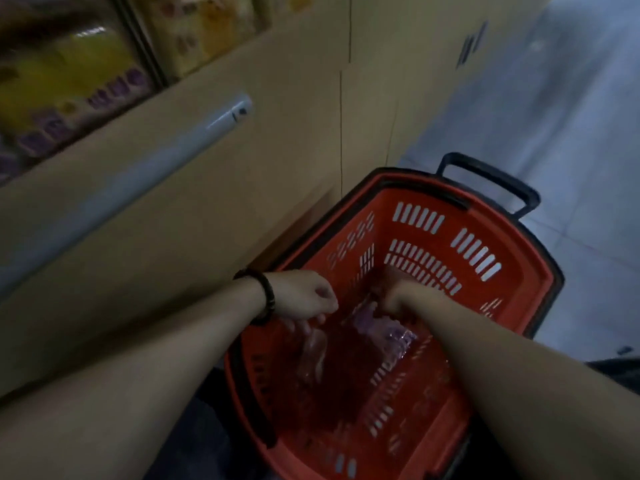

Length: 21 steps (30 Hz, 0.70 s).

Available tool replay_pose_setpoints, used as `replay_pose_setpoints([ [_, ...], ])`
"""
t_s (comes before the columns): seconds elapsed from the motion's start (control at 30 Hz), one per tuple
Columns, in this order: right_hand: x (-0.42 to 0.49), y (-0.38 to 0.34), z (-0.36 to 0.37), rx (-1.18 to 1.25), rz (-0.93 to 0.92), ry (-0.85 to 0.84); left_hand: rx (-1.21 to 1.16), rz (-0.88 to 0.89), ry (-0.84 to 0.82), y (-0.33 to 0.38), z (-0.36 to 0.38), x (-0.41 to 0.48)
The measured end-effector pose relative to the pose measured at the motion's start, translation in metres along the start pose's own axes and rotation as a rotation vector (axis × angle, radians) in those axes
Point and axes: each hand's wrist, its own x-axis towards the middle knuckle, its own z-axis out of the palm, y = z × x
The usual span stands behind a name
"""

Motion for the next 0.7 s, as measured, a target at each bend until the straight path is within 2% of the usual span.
replay_pose_setpoints([
  [0.07, 0.049, 0.011, 0.034, -0.244, 0.040, 0.116, 0.008, 0.015, -0.005, 0.002, -0.001, 0.002],
  [0.1, 0.076, 0.019, 0.054, -0.276, 0.067, 0.143, 0.014, 0.023, -0.004, 0.004, -0.002, 0.002],
  [0.17, 0.107, 0.026, 0.088, -0.189, 0.117, 0.130, 0.046, 0.039, 0.007, 0.005, -0.003, 0.003],
  [0.23, 0.098, 0.018, 0.095, -0.044, 0.153, 0.055, 0.095, 0.048, 0.015, 0.003, -0.005, 0.003],
  [0.27, 0.108, 0.022, 0.107, -0.049, 0.166, 0.038, 0.103, 0.046, 0.014, 0.002, -0.006, 0.003],
  [0.33, 0.121, 0.031, 0.125, -0.193, 0.116, 0.161, 0.075, 0.039, 0.017, 0.000, -0.004, 0.004],
  [0.4, 0.134, 0.037, 0.145, -0.082, 0.112, 0.147, 0.053, 0.028, 0.010, -0.001, -0.004, 0.003],
  [0.53, 0.061, -0.003, 0.110, -0.130, 0.219, 0.177, 0.125, 0.024, -0.047, -0.001, -0.003, 0.001],
  [0.6, 0.052, -0.011, 0.106, -0.109, 0.223, 0.187, 0.138, 0.022, -0.059, 0.000, -0.003, -0.001],
  [0.7, 0.056, -0.013, 0.101, 0.073, 0.093, 0.077, 0.119, 0.014, -0.030, 0.002, -0.005, -0.003],
])
